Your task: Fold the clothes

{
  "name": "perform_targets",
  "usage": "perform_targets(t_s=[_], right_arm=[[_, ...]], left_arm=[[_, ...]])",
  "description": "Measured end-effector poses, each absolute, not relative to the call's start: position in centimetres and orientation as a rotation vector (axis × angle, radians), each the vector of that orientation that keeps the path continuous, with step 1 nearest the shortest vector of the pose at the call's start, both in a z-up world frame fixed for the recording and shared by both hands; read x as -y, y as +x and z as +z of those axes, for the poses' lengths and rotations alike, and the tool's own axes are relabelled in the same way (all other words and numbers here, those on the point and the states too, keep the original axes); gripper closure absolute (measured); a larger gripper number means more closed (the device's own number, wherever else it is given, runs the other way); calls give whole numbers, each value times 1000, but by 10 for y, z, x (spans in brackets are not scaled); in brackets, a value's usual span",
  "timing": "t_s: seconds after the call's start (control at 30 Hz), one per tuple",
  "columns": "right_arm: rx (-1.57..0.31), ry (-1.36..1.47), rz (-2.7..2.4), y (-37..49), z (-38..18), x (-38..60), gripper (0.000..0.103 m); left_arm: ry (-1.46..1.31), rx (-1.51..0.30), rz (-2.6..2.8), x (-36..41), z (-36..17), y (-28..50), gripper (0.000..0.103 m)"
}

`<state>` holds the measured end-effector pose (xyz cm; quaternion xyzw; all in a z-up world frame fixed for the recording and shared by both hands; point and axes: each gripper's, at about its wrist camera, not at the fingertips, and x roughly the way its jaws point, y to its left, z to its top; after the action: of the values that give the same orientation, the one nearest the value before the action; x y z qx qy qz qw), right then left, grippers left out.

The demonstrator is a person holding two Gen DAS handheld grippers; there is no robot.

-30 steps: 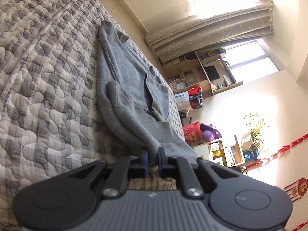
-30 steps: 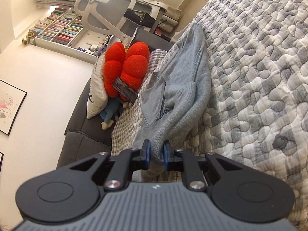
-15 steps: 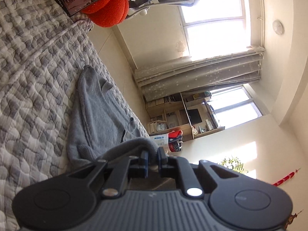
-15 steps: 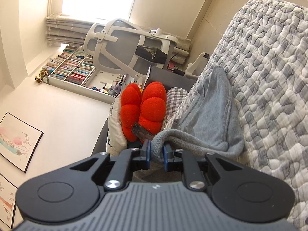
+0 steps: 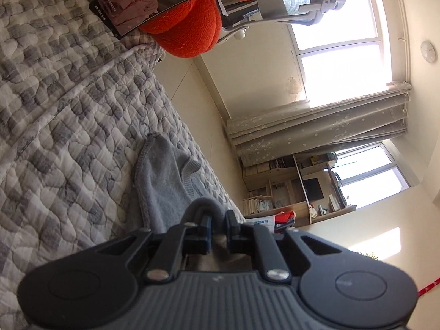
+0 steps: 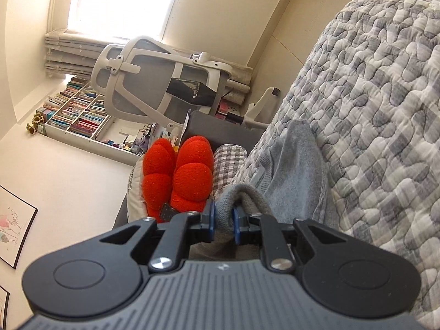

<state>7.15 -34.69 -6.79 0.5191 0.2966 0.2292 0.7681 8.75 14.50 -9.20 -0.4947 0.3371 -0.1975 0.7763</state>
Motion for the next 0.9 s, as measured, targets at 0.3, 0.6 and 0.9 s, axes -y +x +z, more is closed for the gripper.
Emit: perform_targets(t_s=[0.3, 0.6, 0.9], right_arm=[[-672, 1035, 467, 84, -69, 342, 78], [-625, 900, 435, 86, -55, 339, 62], [-598, 538, 382, 87, -50, 313, 62]], left_arm=[[-947, -740, -394, -141, -89, 103, 73], [-785, -670, -415, -138, -66, 103, 37], [-496, -607, -383, -119, -64, 107, 34]])
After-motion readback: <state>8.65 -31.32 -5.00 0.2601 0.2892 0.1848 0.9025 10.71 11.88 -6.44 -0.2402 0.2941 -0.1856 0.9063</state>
